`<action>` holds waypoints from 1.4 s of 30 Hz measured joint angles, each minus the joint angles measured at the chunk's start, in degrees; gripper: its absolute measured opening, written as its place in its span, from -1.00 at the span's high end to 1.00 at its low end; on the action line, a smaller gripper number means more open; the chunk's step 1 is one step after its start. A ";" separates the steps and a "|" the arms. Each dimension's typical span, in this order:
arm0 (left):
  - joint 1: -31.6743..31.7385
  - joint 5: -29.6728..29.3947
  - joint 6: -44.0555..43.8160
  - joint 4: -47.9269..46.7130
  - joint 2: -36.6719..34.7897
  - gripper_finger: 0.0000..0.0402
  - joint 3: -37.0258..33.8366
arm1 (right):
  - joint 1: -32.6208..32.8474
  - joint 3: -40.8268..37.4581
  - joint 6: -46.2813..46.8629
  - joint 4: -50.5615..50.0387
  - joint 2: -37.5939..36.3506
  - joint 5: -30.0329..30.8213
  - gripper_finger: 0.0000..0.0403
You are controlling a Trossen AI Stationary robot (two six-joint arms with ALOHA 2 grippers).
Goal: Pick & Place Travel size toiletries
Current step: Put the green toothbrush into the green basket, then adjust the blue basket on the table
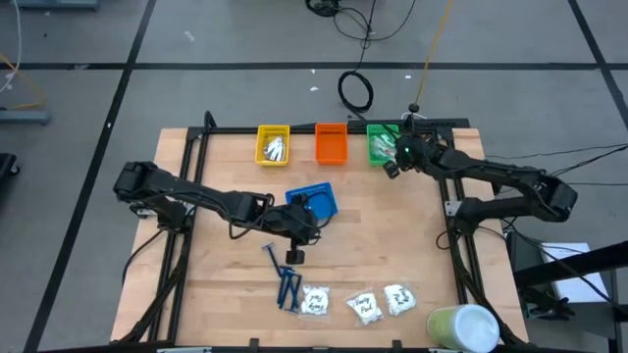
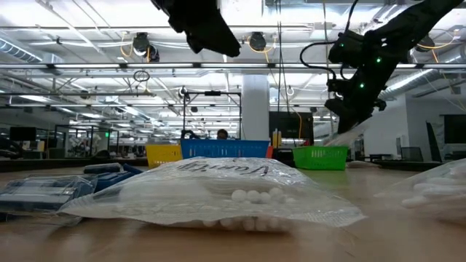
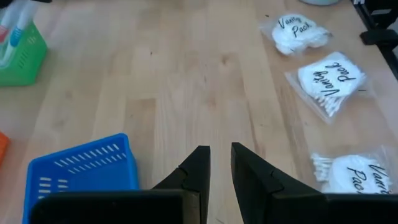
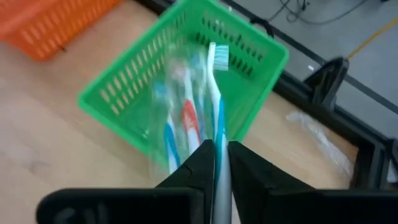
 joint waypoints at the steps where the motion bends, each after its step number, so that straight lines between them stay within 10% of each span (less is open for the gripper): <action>1: 0.01 -0.01 -0.16 -0.03 -0.05 0.68 0.01 | -0.28 -0.02 -0.19 -0.06 0.19 -0.03 0.76; 12: 0.01 -0.02 -0.62 -0.61 -0.15 0.68 0.01 | 0.02 0.00 -1.86 7.27 -3.53 -1.17 0.14; 23: 1.06 -7.17 -2.75 -4.87 3.93 0.68 0.03 | 8.34 0.00 1.65 18.93 -12.26 -32.93 -0.17; 28: 5.78 -13.92 -5.14 -3.73 10.10 0.68 0.05 | 18.10 0.00 -2.22 21.37 -13.25 -33.06 -0.10; 42: 13.77 -6.93 -1.72 10.38 18.63 0.68 0.02 | 38.15 0.00 -7.10 23.07 -11.15 -20.03 0.03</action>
